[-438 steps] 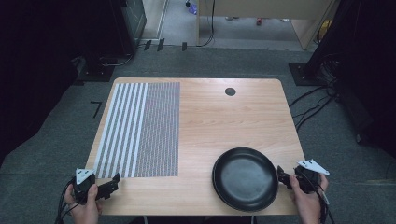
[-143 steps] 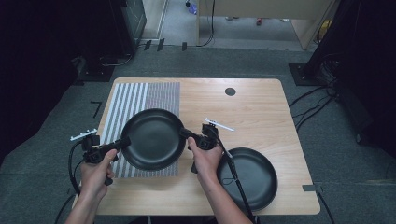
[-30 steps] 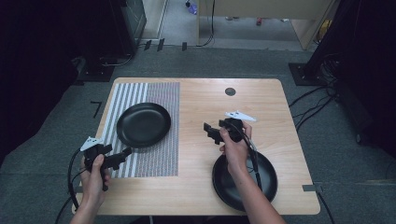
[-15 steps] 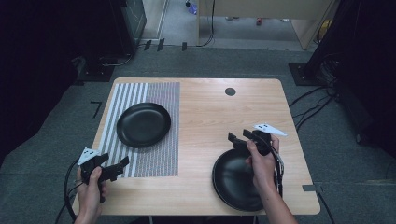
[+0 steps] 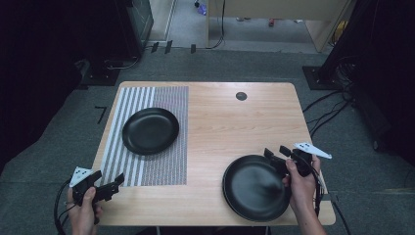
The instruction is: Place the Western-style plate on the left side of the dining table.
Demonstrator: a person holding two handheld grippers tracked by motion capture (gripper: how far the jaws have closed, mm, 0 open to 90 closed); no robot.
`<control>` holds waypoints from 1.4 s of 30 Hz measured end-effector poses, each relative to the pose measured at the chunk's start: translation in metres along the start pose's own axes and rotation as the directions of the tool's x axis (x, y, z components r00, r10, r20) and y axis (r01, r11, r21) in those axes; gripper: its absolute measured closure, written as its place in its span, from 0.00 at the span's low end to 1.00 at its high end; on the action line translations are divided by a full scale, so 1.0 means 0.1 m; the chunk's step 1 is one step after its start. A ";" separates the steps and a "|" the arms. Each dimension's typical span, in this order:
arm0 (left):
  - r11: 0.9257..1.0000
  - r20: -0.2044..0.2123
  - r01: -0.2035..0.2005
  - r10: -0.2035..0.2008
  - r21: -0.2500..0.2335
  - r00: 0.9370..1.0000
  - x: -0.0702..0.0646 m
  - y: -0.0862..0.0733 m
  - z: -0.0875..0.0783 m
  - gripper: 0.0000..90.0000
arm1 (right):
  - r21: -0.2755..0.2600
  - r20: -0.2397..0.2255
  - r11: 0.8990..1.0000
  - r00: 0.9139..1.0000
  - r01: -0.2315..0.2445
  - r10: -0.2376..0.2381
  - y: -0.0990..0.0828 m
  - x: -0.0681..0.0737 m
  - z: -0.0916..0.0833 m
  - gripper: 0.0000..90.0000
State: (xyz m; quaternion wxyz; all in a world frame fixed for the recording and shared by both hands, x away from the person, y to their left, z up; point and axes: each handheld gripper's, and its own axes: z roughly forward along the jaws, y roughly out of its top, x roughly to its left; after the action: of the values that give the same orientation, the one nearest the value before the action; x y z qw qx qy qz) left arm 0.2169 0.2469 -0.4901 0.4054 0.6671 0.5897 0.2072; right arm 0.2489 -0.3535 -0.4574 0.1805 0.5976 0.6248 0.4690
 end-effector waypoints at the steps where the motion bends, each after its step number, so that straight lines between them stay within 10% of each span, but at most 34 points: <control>1: 1.000 0.000 0.000 0.000 0.000 1.000 0.00 0.00 0.00 0.10 | -0.002 0.006 1.000 1.000 -0.002 0.002 -0.02 -0.03 -0.02 0.32; 24: 0.997 -0.074 -0.039 0.044 0.069 0.996 0.16 -0.30 0.00 0.10 | 0.034 0.149 0.999 0.989 -0.004 -0.001 -0.50 -0.66 -0.46 0.27; 42: 0.986 -0.142 -0.145 0.156 0.087 0.977 0.04 -0.37 0.05 0.07 | 0.137 0.219 0.990 0.974 0.034 -0.063 -0.81 -0.87 -0.59 0.23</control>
State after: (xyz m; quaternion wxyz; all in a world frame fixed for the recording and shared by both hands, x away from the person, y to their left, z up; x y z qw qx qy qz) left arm 0.1985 0.2486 -0.5225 0.3179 0.7075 0.5734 0.2640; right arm 0.1749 -0.4422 -0.5221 0.2208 0.6417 0.6448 0.3518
